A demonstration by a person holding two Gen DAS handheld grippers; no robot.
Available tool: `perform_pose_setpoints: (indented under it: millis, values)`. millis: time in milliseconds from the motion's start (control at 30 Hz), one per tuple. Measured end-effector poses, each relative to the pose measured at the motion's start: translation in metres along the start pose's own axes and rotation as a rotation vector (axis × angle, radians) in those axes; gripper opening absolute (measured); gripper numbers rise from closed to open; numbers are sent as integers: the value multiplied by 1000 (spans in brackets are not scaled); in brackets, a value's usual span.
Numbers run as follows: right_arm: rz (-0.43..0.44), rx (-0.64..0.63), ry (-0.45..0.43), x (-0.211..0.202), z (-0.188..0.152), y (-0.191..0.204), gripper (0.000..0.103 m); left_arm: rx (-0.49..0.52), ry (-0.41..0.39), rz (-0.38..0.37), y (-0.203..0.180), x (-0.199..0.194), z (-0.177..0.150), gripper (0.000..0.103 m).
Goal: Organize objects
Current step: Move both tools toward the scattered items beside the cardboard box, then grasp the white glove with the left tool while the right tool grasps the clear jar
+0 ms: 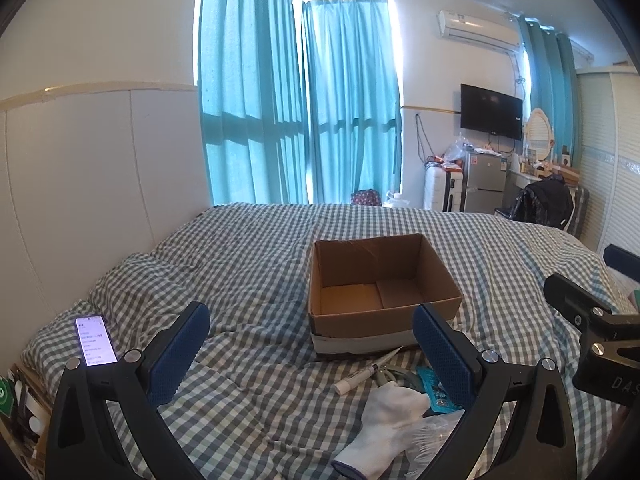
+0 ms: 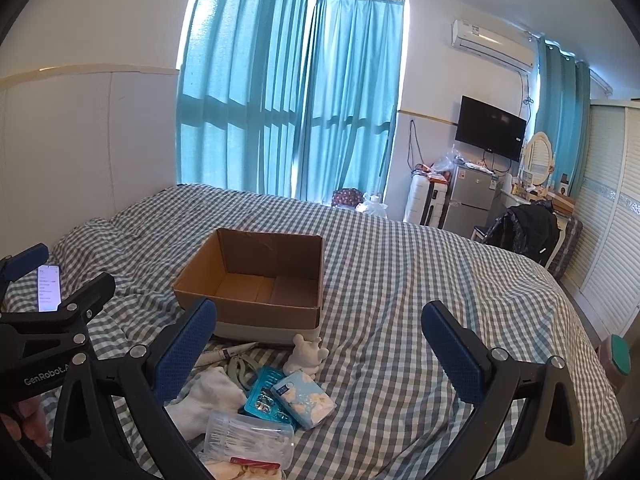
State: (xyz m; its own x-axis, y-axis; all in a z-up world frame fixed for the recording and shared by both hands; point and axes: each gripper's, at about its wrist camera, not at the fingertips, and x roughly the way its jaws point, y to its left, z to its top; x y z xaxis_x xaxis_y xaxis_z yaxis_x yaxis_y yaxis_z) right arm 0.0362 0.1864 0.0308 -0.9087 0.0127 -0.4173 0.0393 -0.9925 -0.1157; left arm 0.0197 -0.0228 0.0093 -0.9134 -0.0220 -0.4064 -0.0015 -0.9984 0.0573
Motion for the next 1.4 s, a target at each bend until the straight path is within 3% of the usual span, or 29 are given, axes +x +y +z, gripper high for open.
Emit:
perform_pose_setpoints:
  millis: [233,533,633,733,867,1000,1033,1100,1167,1300,1400]
  values:
    - [-18,-18,0,-8,3,12,103,-3,21,-21,11,1,-7,103]
    - [6,-32,71,-3,-7,16,103,-32,66,-22,24,8,-23,103]
    - [48,-31,140,9,-20,17,103,3,90,-15,20,16,-36,103]
    - [30,-49,222,25,-41,19,103,52,151,38,17,35,-54,103]
    - [40,-74,325,48,-71,29,103,72,246,31,13,59,-81,103]
    - [126,-66,434,74,-96,44,103,73,279,28,12,68,-98,103]
    - [141,-67,450,78,-100,47,101,79,278,41,11,69,-100,103]
    - [200,-57,498,89,-111,49,89,87,298,54,9,75,-102,103]
    - [240,-29,523,95,-117,45,85,62,326,26,10,80,-105,103]
    - [315,-6,473,87,-106,30,45,47,353,-52,-4,84,-107,103]
    - [282,-31,437,83,-95,20,45,94,374,-82,-23,90,-109,103]
